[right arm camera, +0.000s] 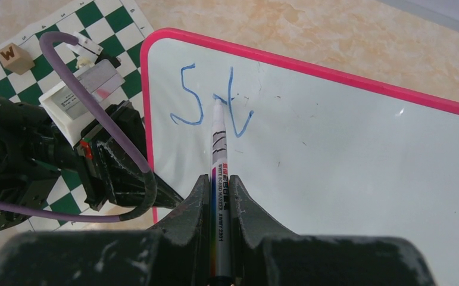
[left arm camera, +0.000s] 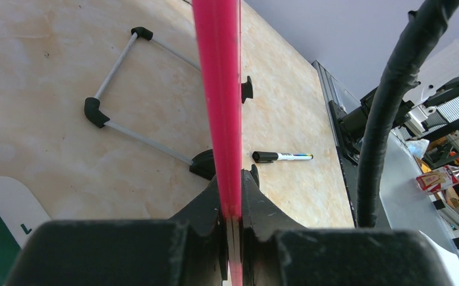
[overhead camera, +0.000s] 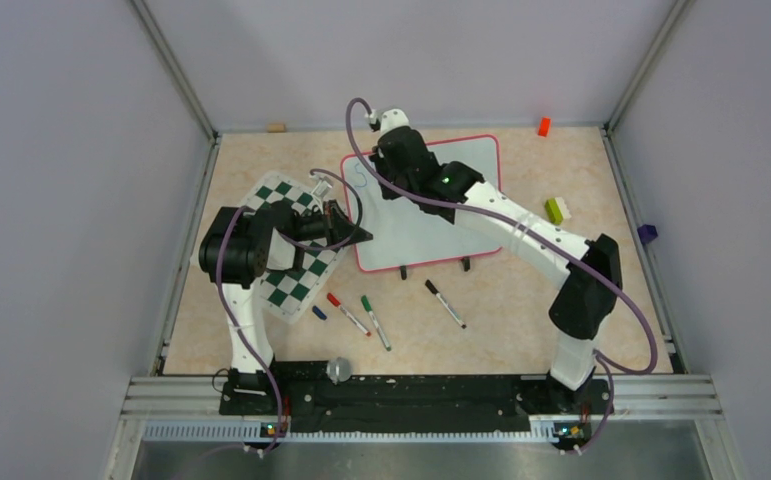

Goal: Write a sentence on the whiteboard

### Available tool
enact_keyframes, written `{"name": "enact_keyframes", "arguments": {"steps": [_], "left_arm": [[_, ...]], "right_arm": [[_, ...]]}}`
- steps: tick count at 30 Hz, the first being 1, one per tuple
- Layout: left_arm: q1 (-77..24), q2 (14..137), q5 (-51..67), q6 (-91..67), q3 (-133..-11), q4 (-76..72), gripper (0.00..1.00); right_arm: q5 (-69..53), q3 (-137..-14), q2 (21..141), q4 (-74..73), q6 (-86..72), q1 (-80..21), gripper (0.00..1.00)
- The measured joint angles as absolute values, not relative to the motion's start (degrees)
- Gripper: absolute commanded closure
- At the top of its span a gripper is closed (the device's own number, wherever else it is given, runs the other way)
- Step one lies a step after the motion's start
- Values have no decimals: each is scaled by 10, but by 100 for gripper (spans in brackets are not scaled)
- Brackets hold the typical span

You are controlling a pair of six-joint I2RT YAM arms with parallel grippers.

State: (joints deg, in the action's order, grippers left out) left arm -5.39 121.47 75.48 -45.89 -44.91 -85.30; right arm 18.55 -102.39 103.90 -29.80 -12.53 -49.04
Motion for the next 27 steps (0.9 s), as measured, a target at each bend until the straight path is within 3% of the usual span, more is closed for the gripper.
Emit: {"name": "enact_keyframes", "arguments": {"steps": [27], "left_arm": [[-54,1215,754,-459,-449,-853,93]], "right_arm": [[193,-1033,1051,-300,-122,-491,100]]}}
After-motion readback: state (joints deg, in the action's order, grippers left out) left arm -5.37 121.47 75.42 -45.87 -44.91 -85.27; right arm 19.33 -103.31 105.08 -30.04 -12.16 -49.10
